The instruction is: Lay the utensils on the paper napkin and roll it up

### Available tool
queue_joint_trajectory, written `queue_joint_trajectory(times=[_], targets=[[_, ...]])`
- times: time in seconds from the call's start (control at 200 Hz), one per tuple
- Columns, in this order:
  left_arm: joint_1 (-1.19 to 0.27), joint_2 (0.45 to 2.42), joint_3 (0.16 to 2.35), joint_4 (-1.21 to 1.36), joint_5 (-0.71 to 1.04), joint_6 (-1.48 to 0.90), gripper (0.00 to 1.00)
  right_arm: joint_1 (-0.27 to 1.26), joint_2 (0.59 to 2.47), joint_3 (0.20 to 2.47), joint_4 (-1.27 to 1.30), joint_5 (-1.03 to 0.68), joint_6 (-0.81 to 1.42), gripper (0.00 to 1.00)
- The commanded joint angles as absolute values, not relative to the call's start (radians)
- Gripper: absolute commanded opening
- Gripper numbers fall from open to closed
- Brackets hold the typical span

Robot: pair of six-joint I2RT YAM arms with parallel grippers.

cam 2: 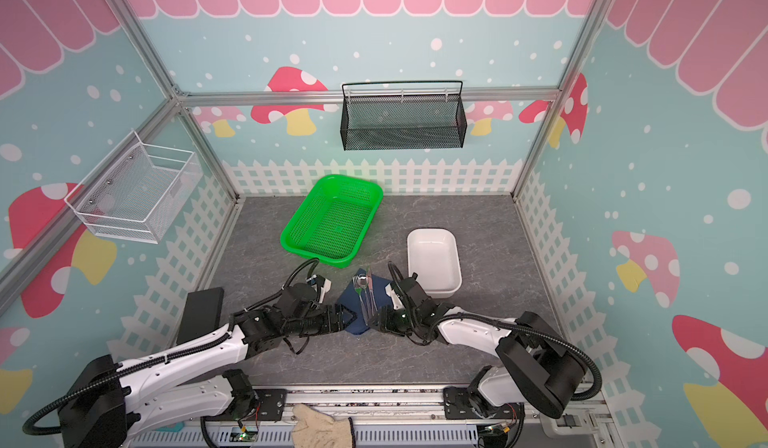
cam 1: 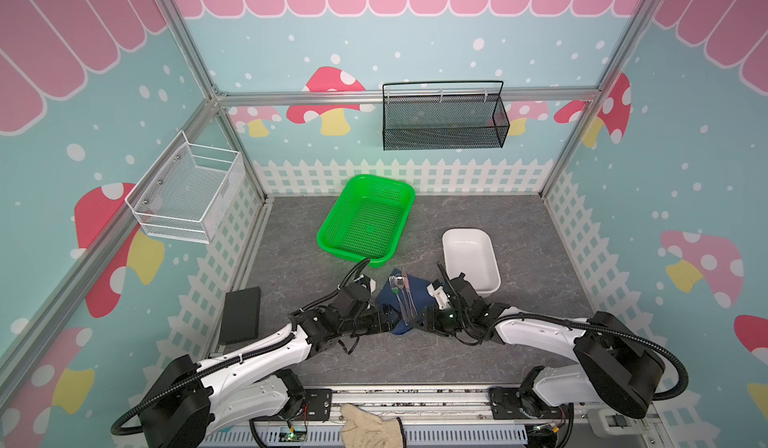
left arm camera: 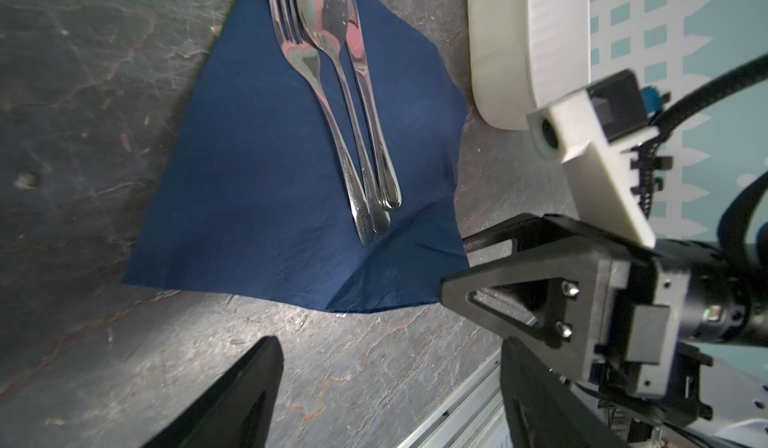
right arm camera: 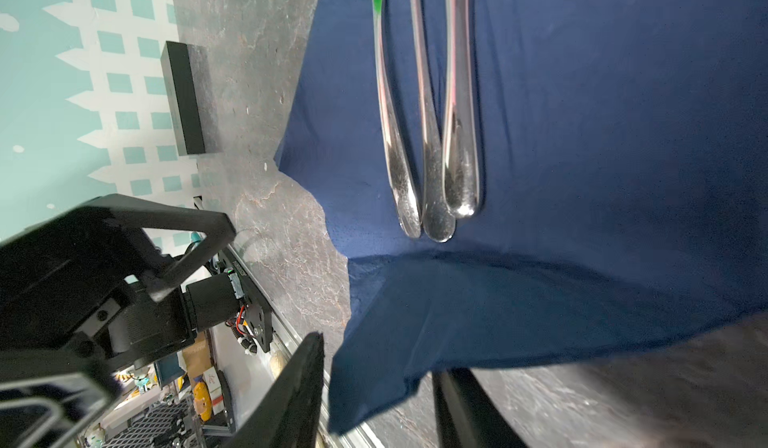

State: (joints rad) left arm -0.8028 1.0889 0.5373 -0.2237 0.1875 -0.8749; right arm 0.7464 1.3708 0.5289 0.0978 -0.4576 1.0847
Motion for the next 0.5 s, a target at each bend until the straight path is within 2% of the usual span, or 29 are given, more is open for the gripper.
queue_joint_trajectory(times=[0.0, 0.155, 0.325, 0.495], targets=[[-0.811, 1.117, 0.557, -0.197, 0.236, -0.778, 0.74, 0.721, 1.355, 0.531, 0.102, -0.470, 1.077, 0.45], [-0.832, 1.146, 0.562, -0.167, 0.250, -0.684, 0.65, 0.694, 1.365, 0.505, 0.150, -0.481, 1.084, 0.43], [-0.859, 1.202, 0.576, -0.161, 0.239, -0.605, 0.64, 0.678, 1.382, 0.479, 0.207, -0.491, 1.107, 0.37], [-0.920, 1.283, 0.614, -0.154, 0.148, -0.517, 0.65, 0.666, 1.403, 0.480, 0.228, -0.504, 1.112, 0.36]])
